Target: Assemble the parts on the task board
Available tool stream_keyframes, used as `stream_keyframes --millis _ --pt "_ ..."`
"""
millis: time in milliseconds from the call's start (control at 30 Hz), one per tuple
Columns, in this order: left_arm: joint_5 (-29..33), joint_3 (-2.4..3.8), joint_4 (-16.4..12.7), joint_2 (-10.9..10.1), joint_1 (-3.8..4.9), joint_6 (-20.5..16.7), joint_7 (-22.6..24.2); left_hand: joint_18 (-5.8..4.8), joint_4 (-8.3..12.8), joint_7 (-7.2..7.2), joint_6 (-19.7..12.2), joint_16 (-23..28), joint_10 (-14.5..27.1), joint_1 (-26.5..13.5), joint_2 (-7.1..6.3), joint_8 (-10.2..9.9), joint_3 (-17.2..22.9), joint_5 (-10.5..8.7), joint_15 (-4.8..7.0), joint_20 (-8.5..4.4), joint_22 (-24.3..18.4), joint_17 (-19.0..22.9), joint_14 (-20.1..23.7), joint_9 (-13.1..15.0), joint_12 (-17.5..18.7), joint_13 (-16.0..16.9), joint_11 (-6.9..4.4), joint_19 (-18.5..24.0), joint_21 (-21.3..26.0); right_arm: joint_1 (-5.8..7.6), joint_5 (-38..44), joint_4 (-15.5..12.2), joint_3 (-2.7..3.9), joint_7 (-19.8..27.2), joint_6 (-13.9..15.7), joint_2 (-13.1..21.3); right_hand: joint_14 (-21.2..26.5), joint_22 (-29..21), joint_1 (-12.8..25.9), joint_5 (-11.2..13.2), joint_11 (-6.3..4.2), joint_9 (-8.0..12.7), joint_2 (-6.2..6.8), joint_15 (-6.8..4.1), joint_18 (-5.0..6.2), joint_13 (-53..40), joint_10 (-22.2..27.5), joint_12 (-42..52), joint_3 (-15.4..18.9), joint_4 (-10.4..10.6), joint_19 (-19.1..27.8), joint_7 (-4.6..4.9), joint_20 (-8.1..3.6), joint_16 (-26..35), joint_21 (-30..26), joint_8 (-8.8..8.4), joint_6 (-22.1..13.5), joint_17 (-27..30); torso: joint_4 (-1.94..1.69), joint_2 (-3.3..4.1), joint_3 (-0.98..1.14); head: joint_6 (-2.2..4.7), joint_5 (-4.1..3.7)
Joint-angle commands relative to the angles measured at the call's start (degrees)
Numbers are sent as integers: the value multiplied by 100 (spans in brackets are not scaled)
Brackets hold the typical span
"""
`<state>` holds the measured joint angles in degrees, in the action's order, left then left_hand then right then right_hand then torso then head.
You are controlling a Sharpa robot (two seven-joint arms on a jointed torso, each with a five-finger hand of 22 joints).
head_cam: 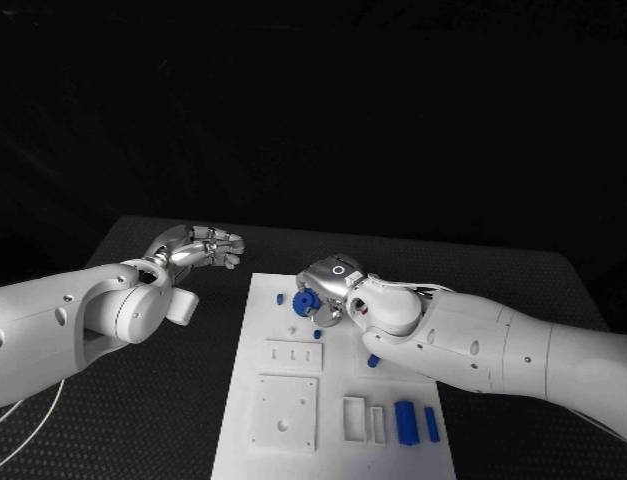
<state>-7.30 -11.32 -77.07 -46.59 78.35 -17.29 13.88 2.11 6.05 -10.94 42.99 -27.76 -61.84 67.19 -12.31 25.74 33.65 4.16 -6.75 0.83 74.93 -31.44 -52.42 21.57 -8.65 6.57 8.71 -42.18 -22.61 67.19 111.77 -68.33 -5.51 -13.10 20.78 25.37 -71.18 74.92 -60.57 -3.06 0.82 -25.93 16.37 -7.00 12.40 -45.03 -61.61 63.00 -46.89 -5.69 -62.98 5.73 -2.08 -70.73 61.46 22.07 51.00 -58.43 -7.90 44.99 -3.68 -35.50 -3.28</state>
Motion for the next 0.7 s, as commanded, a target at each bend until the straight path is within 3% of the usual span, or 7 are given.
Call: stream_keyframes --millis 33,700 --pt "-20 5 -11 11 7 27 34 95 -6 7 -31 -5 38 -58 19 -26 36 -25 9 7 111 -6 -3 8 31 -4 9 29 -11 -2 125 -67 0 -40 199 16 23 11 -14 13 -210 -12 44 -10 260 8 288 -37 -16 2 17 -89 -29 11 27 -27 992 -9 4 2 9 3 7" --pt "-20 4 2 6 7 36 35 95 -4 8 -32 -4 40 -56 18 -26 37 -25 9 7 111 -7 -2 10 32 -4 9 30 -12 -2 138 29 1 -127 -62 80 19 10 -27 14 -209 -17 58 -8 260 8 285 -40 -25 -22 18 -87 -32 19 25 -32 993 -10 3 -2 8 4 5"
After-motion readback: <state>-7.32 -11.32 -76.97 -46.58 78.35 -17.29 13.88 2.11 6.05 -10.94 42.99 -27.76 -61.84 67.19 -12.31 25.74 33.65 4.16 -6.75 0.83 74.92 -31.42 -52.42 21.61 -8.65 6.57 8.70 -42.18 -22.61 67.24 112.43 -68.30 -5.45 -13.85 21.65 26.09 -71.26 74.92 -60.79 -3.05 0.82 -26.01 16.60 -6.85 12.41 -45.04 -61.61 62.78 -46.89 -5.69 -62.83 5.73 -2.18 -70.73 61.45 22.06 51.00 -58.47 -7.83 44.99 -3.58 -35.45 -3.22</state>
